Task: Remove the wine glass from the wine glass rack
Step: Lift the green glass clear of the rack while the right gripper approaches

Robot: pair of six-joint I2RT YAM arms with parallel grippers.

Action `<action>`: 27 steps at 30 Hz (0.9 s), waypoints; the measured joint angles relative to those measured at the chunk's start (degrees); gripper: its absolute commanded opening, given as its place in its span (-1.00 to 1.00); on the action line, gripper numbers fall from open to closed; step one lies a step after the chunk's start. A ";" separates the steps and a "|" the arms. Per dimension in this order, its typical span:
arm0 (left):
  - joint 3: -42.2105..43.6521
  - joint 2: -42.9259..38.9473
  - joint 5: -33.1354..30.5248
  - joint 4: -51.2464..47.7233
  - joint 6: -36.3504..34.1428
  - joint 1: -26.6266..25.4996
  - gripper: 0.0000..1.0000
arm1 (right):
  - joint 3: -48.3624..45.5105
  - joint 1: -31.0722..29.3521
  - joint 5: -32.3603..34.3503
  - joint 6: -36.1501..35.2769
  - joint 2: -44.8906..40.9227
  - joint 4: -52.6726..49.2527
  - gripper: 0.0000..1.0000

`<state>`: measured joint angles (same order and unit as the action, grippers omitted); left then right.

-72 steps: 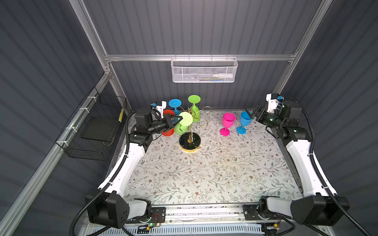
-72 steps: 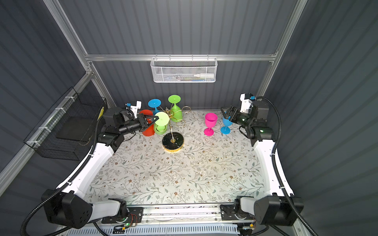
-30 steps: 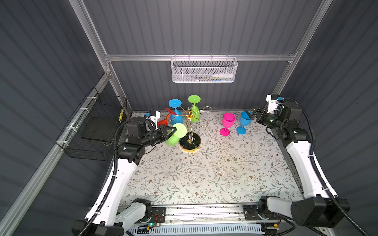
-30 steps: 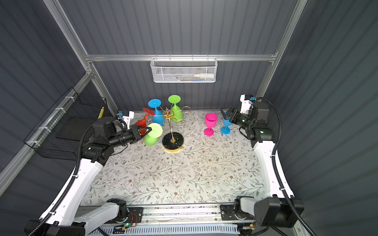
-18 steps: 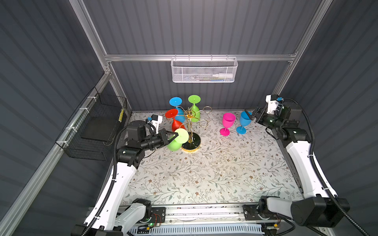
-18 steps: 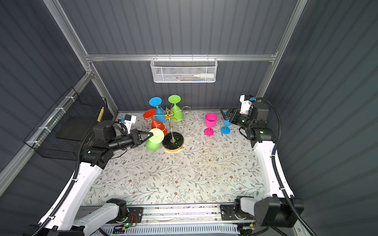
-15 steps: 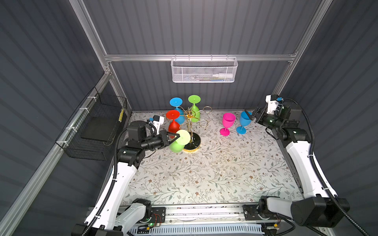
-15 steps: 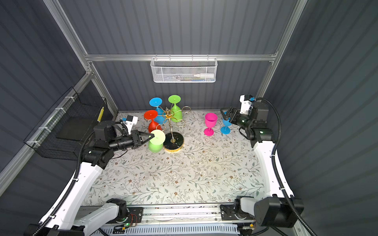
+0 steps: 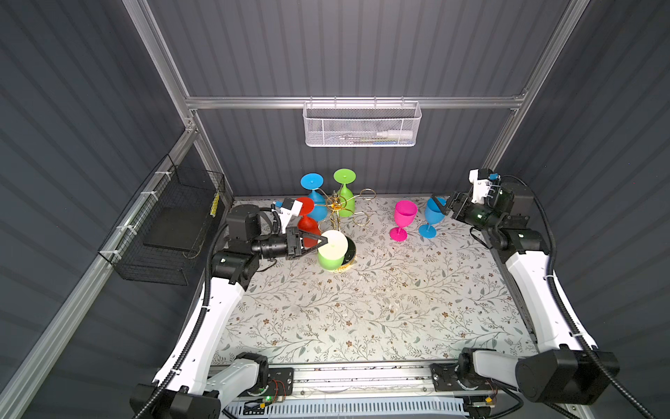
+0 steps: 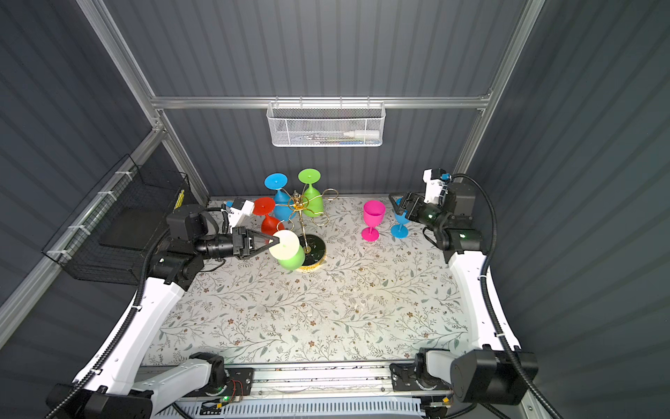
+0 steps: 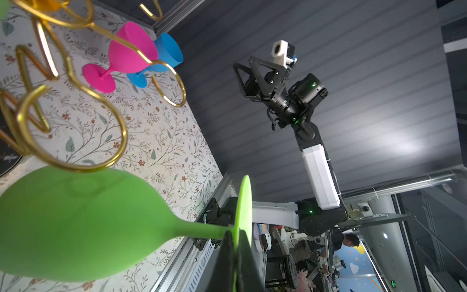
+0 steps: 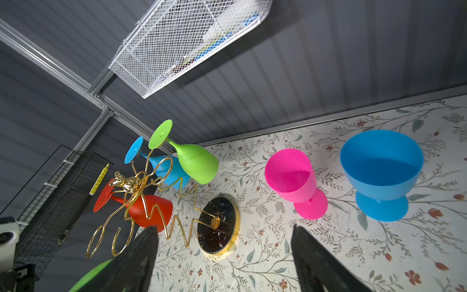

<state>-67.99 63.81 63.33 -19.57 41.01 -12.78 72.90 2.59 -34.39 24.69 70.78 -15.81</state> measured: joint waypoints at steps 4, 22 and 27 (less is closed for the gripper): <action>-2.97 2.47 3.21 4.52 2.32 -0.17 -1.00 | -2.73 -3.19 -2.23 -4.11 -3.72 1.81 0.73; -9.18 8.79 9.40 18.75 14.34 -3.04 -1.00 | -13.18 -24.92 -5.20 -29.40 -13.84 12.41 0.88; -11.74 10.75 10.23 21.00 16.59 -3.13 -1.00 | -13.68 -29.62 -2.89 -33.77 -12.46 16.46 0.90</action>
<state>-79.72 74.56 73.56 1.43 57.60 -15.90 59.22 -27.03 -37.28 -9.08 58.33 0.64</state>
